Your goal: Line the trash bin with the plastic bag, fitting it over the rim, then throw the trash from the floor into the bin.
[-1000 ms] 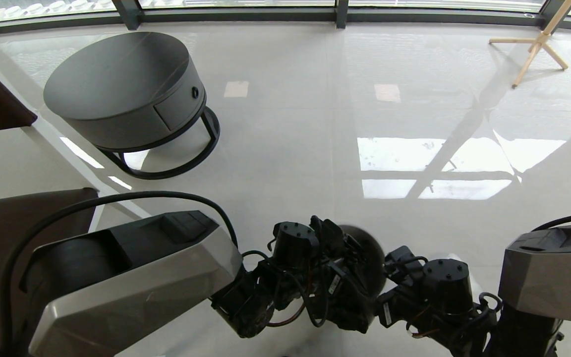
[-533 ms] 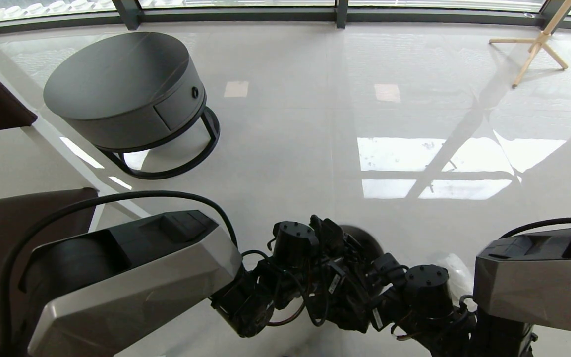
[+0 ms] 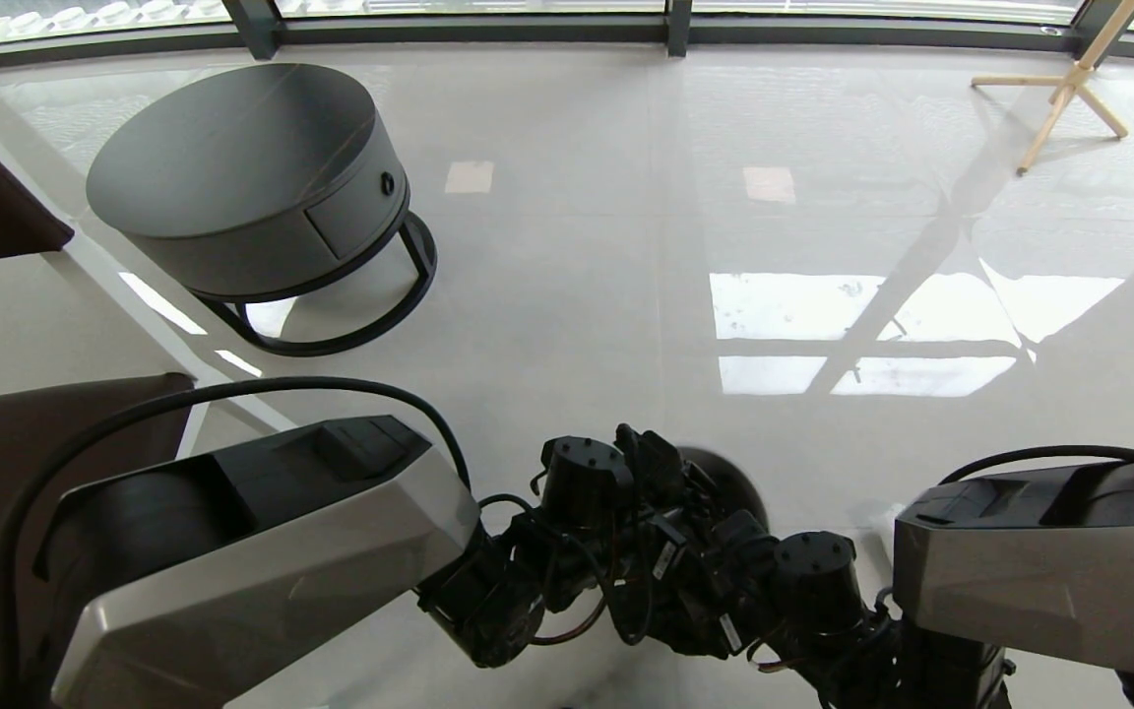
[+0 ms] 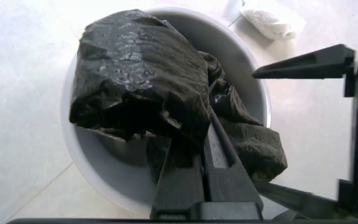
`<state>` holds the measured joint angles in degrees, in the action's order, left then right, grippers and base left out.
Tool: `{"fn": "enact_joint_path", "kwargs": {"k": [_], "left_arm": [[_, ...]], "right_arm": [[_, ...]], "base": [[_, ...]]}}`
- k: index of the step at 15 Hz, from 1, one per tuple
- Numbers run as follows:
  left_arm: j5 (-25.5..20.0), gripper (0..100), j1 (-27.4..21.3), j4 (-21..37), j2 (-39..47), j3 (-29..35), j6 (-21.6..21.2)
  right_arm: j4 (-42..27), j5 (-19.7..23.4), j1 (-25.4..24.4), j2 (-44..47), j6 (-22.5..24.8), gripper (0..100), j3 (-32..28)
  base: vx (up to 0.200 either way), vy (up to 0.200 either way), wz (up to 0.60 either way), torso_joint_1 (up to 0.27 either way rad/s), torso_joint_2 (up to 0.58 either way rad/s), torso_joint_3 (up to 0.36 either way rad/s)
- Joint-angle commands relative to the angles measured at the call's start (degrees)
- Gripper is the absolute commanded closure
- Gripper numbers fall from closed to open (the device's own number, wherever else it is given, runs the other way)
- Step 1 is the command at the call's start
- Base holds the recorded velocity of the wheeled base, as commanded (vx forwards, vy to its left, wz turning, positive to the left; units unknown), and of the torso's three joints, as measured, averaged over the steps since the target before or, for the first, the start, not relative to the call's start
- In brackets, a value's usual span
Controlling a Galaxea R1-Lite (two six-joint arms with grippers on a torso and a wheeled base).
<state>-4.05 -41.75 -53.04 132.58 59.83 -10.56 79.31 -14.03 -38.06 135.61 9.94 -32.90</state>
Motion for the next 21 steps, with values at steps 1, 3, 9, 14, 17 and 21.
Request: {"fn": "enact_joint_path", "kwargs": {"k": [1, 3, 9, 14, 17, 21], "left_arm": [[0.0, 100, 0.0, 0.0, -0.1, 0.0, 0.0], [0.0, 100, 0.0, 0.0, -0.1, -0.1, 0.0], [0.0, 100, -0.3, 4.7, -3.3, -2.4, -6.2], [2.6, 100, -0.7, 4.6, -2.9, -2.1, -8.7], [3.6, 0, -0.9, 4.4, -0.9, -0.6, -8.7], [3.8, 0, -0.8, 4.2, -3.6, -2.9, -8.7]], "right_arm": [[0.0, 0.0, 0.4, 1.5, 0.0, 100, -1.0], [0.1, 0.0, 1.8, 2.1, 0.0, 100, -1.7], [1.5, 0.1, 2.9, 2.0, -0.2, 100, -1.4], [1.5, 0.1, 3.0, 2.0, -0.2, 100, -1.4], [1.5, 0.1, 3.0, 2.0, -0.2, 100, -1.4], [2.3, 0.2, 3.5, 2.0, -0.3, 100, -1.7]], "base": [[0.000, 0.000, 0.00, 0.000, 0.00, 0.000], [0.000, 0.000, 0.00, 0.000, 0.00, 0.000], [0.000, 0.000, 0.00, 0.000, 0.00, 0.000], [0.000, 0.000, 0.00, 0.000, 0.00, 0.000], [0.000, 0.000, 0.00, 0.000, 0.00, 0.000], [0.000, 0.000, 0.00, 0.000, 0.00, 0.000]]}}
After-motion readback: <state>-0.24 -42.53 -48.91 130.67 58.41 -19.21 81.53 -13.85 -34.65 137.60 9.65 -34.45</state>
